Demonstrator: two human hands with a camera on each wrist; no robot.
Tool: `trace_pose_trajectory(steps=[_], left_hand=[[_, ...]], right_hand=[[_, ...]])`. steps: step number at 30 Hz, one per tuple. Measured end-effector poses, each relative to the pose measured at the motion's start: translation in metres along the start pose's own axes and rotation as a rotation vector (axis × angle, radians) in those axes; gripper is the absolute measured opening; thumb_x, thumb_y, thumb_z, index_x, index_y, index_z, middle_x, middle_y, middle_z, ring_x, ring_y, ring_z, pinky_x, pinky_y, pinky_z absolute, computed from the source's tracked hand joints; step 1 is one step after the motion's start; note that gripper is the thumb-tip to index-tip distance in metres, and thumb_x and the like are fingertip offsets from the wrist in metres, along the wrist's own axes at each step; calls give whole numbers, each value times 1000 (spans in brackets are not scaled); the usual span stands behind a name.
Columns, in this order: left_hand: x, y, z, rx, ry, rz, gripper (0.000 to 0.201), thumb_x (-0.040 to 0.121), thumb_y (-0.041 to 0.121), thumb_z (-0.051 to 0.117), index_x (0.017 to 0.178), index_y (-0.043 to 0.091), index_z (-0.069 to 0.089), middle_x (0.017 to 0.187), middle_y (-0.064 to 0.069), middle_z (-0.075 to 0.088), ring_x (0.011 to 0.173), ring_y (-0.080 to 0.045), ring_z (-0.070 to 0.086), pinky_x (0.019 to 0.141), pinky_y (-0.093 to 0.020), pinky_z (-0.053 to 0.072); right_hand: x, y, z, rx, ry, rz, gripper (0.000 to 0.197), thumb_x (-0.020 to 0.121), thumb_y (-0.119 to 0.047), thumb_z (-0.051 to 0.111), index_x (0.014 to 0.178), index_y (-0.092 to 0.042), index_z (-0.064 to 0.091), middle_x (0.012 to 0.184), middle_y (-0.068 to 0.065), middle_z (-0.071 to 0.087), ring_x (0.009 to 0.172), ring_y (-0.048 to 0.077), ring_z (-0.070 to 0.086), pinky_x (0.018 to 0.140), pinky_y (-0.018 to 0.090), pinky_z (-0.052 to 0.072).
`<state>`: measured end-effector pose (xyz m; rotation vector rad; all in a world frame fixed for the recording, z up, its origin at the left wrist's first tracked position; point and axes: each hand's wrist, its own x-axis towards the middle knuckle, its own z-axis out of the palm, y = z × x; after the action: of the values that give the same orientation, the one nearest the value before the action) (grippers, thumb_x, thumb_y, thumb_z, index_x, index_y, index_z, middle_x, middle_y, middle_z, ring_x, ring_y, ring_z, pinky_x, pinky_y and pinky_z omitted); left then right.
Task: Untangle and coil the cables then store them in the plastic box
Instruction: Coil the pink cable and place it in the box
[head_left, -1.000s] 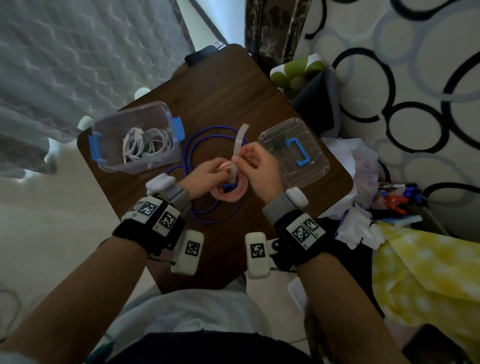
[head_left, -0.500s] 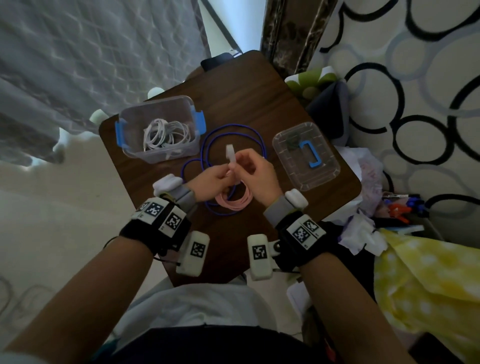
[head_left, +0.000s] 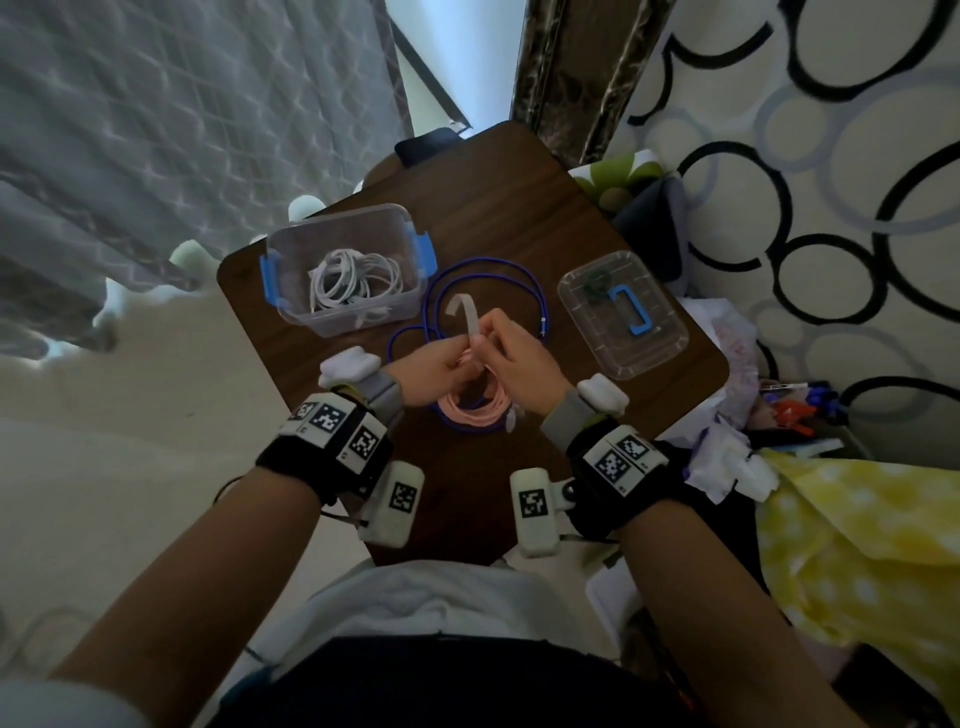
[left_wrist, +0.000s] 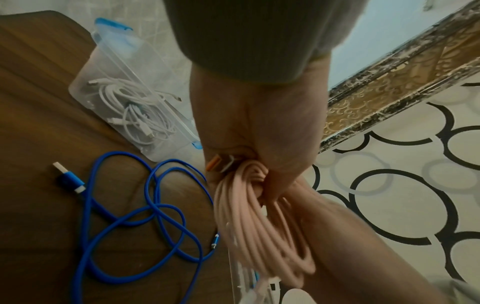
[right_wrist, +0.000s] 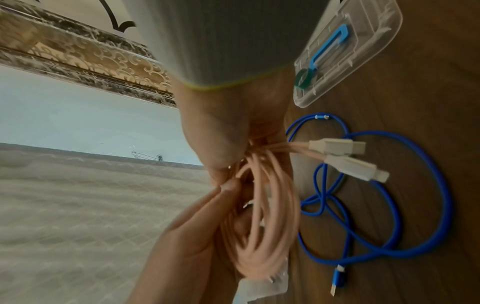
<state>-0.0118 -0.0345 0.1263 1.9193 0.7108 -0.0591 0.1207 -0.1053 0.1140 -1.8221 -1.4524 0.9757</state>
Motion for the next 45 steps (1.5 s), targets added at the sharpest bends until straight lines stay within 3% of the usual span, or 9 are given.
trace_pose_trajectory(steps=[3,8,14,24,28,32,34,36,45], left_hand=[[6,0,8,-57,111,-20,26,97,22,42,115,4,50,86,-6,56,64,-7,50,62,-24,42],[8,3,16,-245,281,-55,20,95,19,47,108,4,51,75,3,54,50,6,55,50,-9,43],[7,2,15,217,395,52,21,93,22,52,102,6,62,83,-8,67,69,-10,53,56,-15,30],[13,10,11,491,393,69,28,92,29,51,104,9,66,92,-16,69,87,-31,61,71,-32,37],[12,7,14,191,402,-29,22,88,22,58,100,6,67,89,-10,67,78,-15,57,68,-24,37],[12,12,8,-363,197,-194,15,84,-2,55,97,2,61,91,-9,62,86,-18,58,78,-26,47],[12,16,7,-583,171,-235,17,84,-5,51,91,5,63,81,-5,64,77,-14,59,73,-24,47],[11,16,7,-704,168,-251,21,87,-2,49,103,1,62,79,-4,67,73,-11,62,71,-21,49],[4,8,11,-517,237,-199,30,85,8,61,113,0,57,103,-9,66,91,-14,63,84,-25,51]], right_hand=[[-1,-2,1,-27,73,27,16,98,-29,40,100,-14,46,89,11,47,74,22,49,65,32,39],[-1,-3,1,-65,207,19,22,97,-26,43,100,-7,52,88,6,44,76,17,46,66,31,36],[-4,1,0,-17,317,28,20,95,-24,48,86,-8,54,84,4,47,75,17,49,68,34,40],[-4,2,2,-10,299,141,23,96,-26,45,90,-5,51,81,9,55,78,26,55,72,46,42],[-8,2,3,-3,279,46,19,96,-20,46,94,-1,50,87,16,61,80,28,59,71,46,47],[-12,3,5,-37,243,-68,12,93,-15,50,91,-3,50,86,15,59,78,25,57,68,43,47],[-12,6,3,1,256,-82,12,93,-15,51,91,-3,51,85,14,59,76,24,57,68,42,48],[-13,9,0,48,271,-87,15,92,-17,51,91,-2,51,83,13,58,75,24,57,68,42,48],[-16,19,1,243,307,-79,5,89,-11,59,86,-9,55,82,8,58,74,17,57,69,26,50]])
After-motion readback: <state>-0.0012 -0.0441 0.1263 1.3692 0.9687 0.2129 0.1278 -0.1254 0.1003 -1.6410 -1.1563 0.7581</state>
